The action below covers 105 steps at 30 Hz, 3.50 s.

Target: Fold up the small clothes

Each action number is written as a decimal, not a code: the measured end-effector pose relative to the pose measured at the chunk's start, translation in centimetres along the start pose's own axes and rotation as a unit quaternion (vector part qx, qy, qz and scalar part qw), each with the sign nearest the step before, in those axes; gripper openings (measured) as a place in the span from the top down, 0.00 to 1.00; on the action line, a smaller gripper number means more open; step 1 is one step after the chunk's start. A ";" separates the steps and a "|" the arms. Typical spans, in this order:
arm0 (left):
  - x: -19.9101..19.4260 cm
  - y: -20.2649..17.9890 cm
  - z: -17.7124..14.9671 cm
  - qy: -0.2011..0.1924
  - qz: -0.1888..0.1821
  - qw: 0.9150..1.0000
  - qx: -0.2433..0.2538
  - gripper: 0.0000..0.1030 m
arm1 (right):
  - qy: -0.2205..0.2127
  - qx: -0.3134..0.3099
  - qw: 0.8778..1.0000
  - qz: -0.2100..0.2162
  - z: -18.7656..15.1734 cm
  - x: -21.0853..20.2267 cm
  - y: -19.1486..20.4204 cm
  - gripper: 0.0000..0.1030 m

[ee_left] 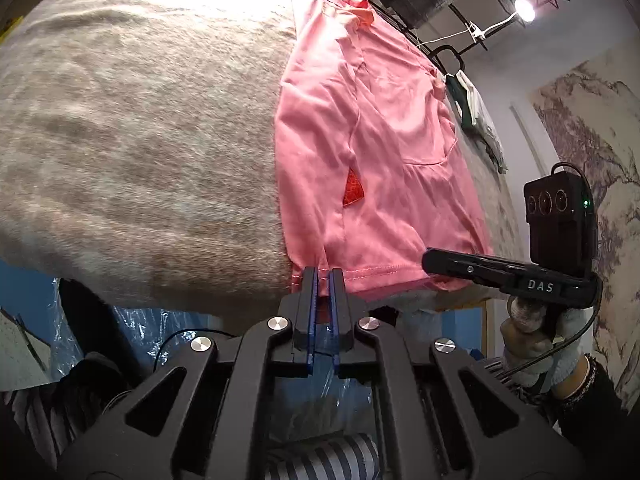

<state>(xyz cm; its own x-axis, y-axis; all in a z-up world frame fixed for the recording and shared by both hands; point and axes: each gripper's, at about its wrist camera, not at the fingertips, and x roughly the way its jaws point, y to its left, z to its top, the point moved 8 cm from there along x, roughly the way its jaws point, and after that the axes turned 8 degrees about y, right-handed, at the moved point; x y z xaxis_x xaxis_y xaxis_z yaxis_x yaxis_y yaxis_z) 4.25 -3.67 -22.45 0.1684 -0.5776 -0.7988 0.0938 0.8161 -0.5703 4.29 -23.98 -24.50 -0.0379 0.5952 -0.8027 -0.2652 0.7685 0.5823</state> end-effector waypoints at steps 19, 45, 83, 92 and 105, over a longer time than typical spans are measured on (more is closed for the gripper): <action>-3.2 -0.6 -0.8 -0.075 0.121 0.986 0.084 1.00 | -0.015 -0.049 0.999 -0.012 -0.7 -1.5 1.8 0.81; 10.9 -24.6 -1.0 -0.030 0.022 0.953 0.302 1.00 | -0.268 0.073 0.957 -0.085 -3.3 -24.5 -12.4 0.56; 13.2 -27.4 -0.3 -0.009 -0.029 0.972 0.235 0.99 | -0.232 0.121 0.964 -0.045 16.9 -21.0 -21.3 0.49; 12.5 -27.7 -0.7 -0.010 -0.044 0.970 0.241 0.99 | -0.226 0.185 0.956 -0.015 23.2 -16.4 -24.7 0.50; 12.3 -24.7 0.2 -0.015 -0.055 0.979 0.194 0.99 | -0.231 0.198 0.951 -0.047 26.6 -15.4 -25.5 0.96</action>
<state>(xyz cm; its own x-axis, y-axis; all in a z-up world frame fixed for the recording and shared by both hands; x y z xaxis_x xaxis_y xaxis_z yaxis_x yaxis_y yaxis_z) 4.24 -30.91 -18.13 0.1651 -0.6670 -0.7265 0.4774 0.6986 -0.5329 37.31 -46.52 -23.57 0.4203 0.4892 -0.7643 0.1412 0.7967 0.5876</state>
